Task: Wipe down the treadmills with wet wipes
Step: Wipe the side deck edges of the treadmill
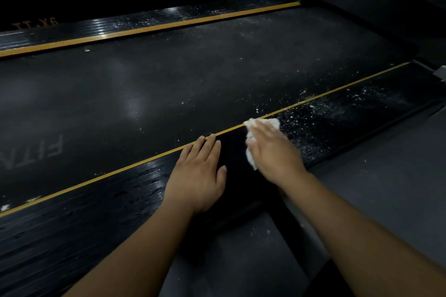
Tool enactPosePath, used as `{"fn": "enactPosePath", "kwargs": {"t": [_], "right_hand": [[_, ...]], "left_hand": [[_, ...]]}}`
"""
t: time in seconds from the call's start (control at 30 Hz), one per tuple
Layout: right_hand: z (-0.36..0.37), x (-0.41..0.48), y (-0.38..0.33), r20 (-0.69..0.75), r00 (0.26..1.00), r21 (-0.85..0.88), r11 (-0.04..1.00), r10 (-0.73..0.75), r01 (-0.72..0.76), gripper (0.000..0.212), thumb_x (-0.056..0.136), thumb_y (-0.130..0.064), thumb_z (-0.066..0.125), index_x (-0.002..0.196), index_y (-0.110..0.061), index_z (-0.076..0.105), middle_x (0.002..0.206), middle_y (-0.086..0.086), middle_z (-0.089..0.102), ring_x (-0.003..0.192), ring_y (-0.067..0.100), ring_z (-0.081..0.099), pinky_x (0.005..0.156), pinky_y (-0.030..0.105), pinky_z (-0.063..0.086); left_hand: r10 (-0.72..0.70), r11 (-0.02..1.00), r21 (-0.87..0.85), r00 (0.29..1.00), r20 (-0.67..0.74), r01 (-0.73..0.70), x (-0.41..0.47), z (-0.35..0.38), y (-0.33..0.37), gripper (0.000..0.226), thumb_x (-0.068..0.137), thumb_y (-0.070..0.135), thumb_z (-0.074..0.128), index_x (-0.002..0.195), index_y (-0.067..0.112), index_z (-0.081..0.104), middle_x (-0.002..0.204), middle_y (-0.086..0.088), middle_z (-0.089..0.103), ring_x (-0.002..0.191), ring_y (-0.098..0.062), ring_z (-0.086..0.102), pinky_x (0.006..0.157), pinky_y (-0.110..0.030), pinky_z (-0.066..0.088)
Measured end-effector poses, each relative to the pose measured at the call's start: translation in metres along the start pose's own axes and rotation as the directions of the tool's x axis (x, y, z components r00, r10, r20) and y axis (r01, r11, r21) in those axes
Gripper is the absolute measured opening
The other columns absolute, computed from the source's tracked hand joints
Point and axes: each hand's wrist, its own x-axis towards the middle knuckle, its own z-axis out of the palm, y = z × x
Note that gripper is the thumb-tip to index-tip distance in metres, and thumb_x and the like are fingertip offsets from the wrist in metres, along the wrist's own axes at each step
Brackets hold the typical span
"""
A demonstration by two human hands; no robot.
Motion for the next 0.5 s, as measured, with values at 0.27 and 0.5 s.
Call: {"fn": "enactPosePath", "kwargs": {"t": [0.27,0.5], "right_hand": [[0.008,-0.014,-0.030,0.033,0.985,0.008,0.986,-0.169,0.169,0.059,0.100,-0.041,0.021,0.151,-0.022,0.044,0.160,-0.003,0.037,0.150,0.016,0.027,0.120,0.034,0.024],[0.009,-0.018,-0.040,-0.012,0.990,0.023,0.990,-0.137,0.138,0.066,0.094,-0.041,0.016,0.143,-0.015,0.052,0.151,0.005,0.049,0.143,0.024,0.037,0.119,0.037,0.031]], "left_hand": [[-0.003,1.000,-0.008,1.000,0.007,0.003,0.000,-0.001,0.000,0.084,0.088,0.055,-0.003,0.163,0.020,0.012,0.170,0.003,0.002,0.156,-0.015,-0.002,0.126,-0.034,-0.003],[-0.002,1.000,-0.007,1.000,0.002,0.002,0.000,-0.002,0.000,0.084,0.087,0.055,-0.003,0.163,0.020,0.012,0.170,0.002,0.002,0.156,-0.015,-0.002,0.125,-0.034,-0.003]]}}
